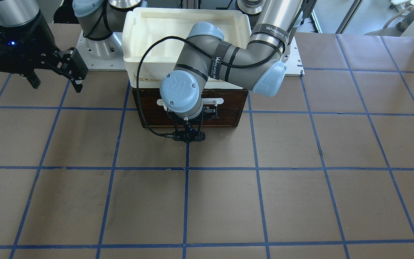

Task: Put scissors in drawer and close it
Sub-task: 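Push the drawer front with the left gripper to close it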

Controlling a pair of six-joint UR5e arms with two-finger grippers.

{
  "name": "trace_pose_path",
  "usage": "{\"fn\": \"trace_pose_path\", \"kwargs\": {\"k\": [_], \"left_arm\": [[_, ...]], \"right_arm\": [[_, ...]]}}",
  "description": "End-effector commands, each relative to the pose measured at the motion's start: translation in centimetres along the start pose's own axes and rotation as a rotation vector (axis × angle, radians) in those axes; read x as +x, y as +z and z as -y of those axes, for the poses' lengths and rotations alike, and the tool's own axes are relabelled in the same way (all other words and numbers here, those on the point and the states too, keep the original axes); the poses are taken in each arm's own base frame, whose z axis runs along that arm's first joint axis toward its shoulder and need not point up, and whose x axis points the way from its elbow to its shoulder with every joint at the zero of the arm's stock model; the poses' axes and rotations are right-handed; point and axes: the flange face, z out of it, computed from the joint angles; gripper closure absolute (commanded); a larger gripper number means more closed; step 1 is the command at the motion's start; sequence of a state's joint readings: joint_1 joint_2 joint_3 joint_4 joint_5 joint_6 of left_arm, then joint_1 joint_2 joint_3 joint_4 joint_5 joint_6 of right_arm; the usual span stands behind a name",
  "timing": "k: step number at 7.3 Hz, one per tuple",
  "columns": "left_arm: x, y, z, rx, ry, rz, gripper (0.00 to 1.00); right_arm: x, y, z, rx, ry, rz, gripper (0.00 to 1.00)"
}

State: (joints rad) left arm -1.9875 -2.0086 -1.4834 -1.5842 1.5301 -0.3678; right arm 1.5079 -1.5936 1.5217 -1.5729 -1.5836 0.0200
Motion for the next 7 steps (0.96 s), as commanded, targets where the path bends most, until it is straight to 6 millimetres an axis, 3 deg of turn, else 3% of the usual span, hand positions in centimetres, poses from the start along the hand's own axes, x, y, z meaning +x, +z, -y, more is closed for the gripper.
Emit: {"fn": "trace_pose_path", "kwargs": {"k": [1,2,5,7], "left_arm": [[-2.2,-3.6,3.0,0.163,-0.032,-0.061,0.0],[-4.7,-6.4,3.6,0.203,-0.045,-0.082,0.0],[-8.4,-17.8,-5.8,0.435,0.019,-0.124,0.0],[-11.5,-22.4,-12.4,0.551,0.005,-0.112,0.0]], "right_arm": [[0.0,0.0,0.0,0.003,0.0,0.001,0.0],[0.1,0.0,0.1,0.001,0.0,-0.006,0.0],[0.1,0.1,0.0,0.0,0.0,-0.007,0.0],[0.1,0.1,0.0,0.0,0.0,-0.007,0.0]]}}
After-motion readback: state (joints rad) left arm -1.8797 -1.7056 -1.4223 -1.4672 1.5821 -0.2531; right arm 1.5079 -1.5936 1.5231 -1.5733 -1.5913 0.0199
